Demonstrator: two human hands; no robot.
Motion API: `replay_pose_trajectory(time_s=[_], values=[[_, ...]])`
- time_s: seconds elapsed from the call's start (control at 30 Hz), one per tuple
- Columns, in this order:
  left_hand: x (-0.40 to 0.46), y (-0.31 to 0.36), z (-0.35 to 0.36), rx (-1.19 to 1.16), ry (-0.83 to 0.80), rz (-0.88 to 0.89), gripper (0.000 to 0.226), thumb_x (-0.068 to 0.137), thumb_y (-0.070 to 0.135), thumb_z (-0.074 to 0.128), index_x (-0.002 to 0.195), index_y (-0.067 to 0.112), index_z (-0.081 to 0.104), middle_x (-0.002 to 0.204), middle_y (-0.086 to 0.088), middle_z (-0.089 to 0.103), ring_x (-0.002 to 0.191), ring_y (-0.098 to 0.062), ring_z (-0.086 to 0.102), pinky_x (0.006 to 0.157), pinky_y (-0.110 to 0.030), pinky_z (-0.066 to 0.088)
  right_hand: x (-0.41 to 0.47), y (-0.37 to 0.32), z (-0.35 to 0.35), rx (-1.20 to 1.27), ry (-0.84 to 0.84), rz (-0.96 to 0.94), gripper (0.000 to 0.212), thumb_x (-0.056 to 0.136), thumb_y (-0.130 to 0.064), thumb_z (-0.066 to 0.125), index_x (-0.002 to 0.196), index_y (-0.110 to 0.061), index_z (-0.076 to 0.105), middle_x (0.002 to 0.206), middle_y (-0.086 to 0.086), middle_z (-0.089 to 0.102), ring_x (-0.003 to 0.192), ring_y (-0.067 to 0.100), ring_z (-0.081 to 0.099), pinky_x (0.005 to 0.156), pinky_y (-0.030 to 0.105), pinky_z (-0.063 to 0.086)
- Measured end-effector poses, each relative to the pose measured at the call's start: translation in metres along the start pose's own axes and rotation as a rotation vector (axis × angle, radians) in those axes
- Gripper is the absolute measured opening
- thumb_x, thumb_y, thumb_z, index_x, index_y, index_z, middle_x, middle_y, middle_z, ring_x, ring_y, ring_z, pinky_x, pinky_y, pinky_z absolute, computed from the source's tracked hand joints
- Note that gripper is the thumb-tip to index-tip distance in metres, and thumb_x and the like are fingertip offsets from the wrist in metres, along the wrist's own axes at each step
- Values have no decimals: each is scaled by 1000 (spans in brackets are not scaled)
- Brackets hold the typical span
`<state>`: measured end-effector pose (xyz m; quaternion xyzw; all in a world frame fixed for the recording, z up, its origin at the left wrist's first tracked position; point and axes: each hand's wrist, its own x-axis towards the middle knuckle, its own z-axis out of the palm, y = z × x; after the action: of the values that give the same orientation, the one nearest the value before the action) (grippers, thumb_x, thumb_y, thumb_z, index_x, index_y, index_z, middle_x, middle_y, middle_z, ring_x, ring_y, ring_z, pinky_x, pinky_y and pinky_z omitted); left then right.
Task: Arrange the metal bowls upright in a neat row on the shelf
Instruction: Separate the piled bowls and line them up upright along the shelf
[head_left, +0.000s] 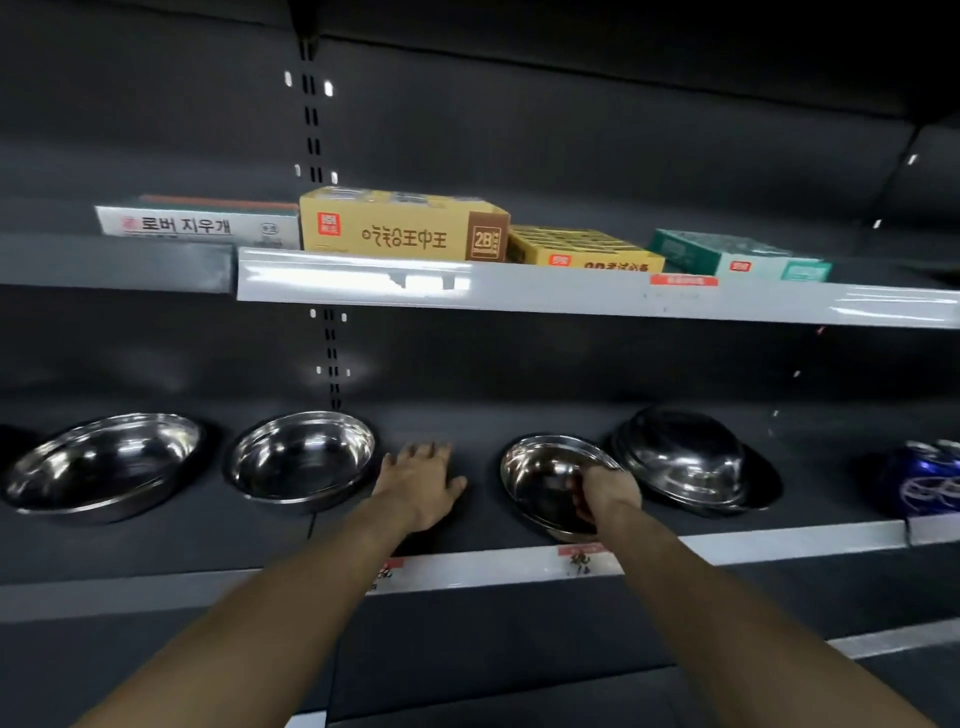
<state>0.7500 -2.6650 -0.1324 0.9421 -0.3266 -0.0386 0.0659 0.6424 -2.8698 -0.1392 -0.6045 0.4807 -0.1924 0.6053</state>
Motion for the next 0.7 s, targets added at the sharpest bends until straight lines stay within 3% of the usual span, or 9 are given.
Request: replay_pose_trajectory(time_s=[0.13,0.23,0.33,0.43,0.5,0.6,0.7], values=[[7,17,7,-8,-25,28,65,100,51,35,155,17,26,159,-10,30,146,-31,28,119,-48,22,5,11,-21,-143,140,-34,35,90,-19,54,112,5,67,99,20,71,93,36,67,85,42,54],[8,23,12,-10,-36,34,65,101,51,34,155,17,26,159,-10,30,146,-30,28,119,-48,21,4,23,-25,-196,196,-25,44,91,-25,59,124,4,58,119,22,66,110,38,62,86,36,49],[9,25,15,-3,-47,32,65,101,51,34,155,17,25,159,-10,30,146,-29,29,119,-47,22,1,31,-25,-235,229,-18,48,90,-28,61,126,3,51,122,22,64,111,38,61,85,38,47],[8,25,17,-3,-56,20,65,101,51,34,156,18,24,160,-10,29,147,-29,27,120,-47,22,-3,40,-27,-326,246,-14,43,92,-16,57,130,-1,44,128,21,60,114,38,60,94,41,48],[7,24,18,-4,-56,14,65,101,51,34,156,18,23,160,-10,29,147,-30,27,120,-48,21,1,47,-29,-356,181,-4,42,92,-17,55,130,0,52,122,20,62,109,36,62,93,41,52],[5,22,18,-6,-60,6,65,101,51,34,156,18,22,160,-10,28,147,-29,26,120,-48,20,1,46,-30,-270,166,44,36,89,-21,52,107,6,67,96,21,69,89,38,65,79,40,53],[1,17,16,-17,-57,-12,65,101,51,35,156,19,23,160,-9,28,148,-29,25,121,-48,19,0,41,-23,-175,138,31,30,86,-14,50,94,7,69,92,23,73,88,40,70,84,46,59]])
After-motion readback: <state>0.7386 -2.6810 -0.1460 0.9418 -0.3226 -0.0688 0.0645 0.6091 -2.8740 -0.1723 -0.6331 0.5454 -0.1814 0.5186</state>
